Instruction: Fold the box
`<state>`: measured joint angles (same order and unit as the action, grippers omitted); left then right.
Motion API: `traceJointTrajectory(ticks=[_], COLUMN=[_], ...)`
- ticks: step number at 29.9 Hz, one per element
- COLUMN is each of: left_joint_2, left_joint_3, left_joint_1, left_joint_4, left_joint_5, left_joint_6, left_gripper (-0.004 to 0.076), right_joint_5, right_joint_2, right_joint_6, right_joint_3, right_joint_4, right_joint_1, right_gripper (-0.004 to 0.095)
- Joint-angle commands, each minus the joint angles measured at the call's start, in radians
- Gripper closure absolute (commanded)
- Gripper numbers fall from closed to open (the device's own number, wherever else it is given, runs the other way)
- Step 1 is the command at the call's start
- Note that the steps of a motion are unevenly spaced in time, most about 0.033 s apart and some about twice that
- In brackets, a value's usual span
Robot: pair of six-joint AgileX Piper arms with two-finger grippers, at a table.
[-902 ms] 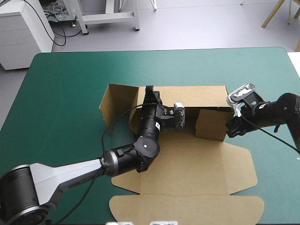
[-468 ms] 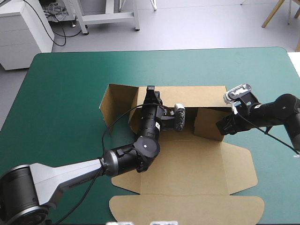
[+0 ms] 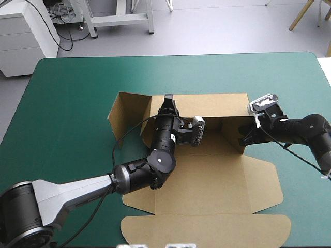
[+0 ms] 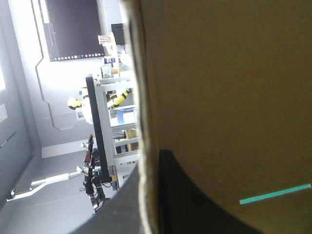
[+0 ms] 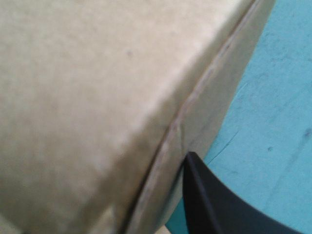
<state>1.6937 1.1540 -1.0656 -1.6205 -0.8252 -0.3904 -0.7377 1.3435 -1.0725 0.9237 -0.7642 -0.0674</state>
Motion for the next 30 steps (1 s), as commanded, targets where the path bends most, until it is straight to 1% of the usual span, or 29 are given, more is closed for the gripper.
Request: traceJointTrajectory(ticks=[1,2,5,10,18,20,21,23,25,27,28,30], left_joint_2=[-0.040,-0.040,-0.040,-0.040,-0.040,-0.040,-0.040,-0.040,-0.039,-0.036,-0.033,-0.029], left_joint_3=[0.017,0.017,0.017,0.017,0.017,0.017,0.017,0.017,0.017,0.017,0.017,0.016], left_joint_1=[-0.005,-0.005,-0.005,-0.005,-0.005,-0.005,-0.005,-0.005,-0.005,-0.005,-0.005,-0.005], left_joint_4=[-0.019,-0.027,-0.038,-0.042,-0.064,-0.082,-0.096,-0.107,-0.117,-0.142,-0.157,-0.183], left_joint_5=[0.013,0.013,0.013,0.013,0.013,0.013,0.013,0.013,0.013,0.013,0.011,0.011], left_joint_6=[0.005,0.005,0.005,0.005,0.005,0.005,0.003,0.003,-0.002,-0.032,-0.052,-0.086], left_gripper=[0.0734,0.0734,0.0734,0.0734,0.0724,0.0682,0.0645,0.0538,0.0405,0.0302,0.0265,0.0237], right_joint_5=[0.006,0.008,0.021,0.010,-0.002,-0.003,-0.005,-0.008,-0.008,-0.009,-0.009,-0.009], right_joint_2=[-0.023,-0.023,-0.023,-0.023,-0.023,-0.023,-0.023,-0.023,-0.023,-0.023,-0.023,-0.023], right_joint_6=[-0.061,-0.061,-0.058,-0.048,0.010,0.023,0.029,0.052,0.076,0.101,0.109,0.115], right_joint_3=[0.015,0.015,0.015,0.015,0.015,0.015,0.015,0.015,0.015,0.015,0.015,0.015], right_joint_4=[-0.109,-0.111,-0.122,-0.136,-0.134,-0.132,-0.127,-0.106,-0.075,-0.046,-0.037,-0.030], right_joint_1=[0.002,0.002,0.002,0.002,0.002,0.002,0.002,0.002,0.002,0.002,0.002,0.002], right_gripper=[0.0899,0.0919,0.0910,0.0910,0.0910,0.0910,0.0910,0.0910,0.0910,0.0910,0.0910,0.0910])
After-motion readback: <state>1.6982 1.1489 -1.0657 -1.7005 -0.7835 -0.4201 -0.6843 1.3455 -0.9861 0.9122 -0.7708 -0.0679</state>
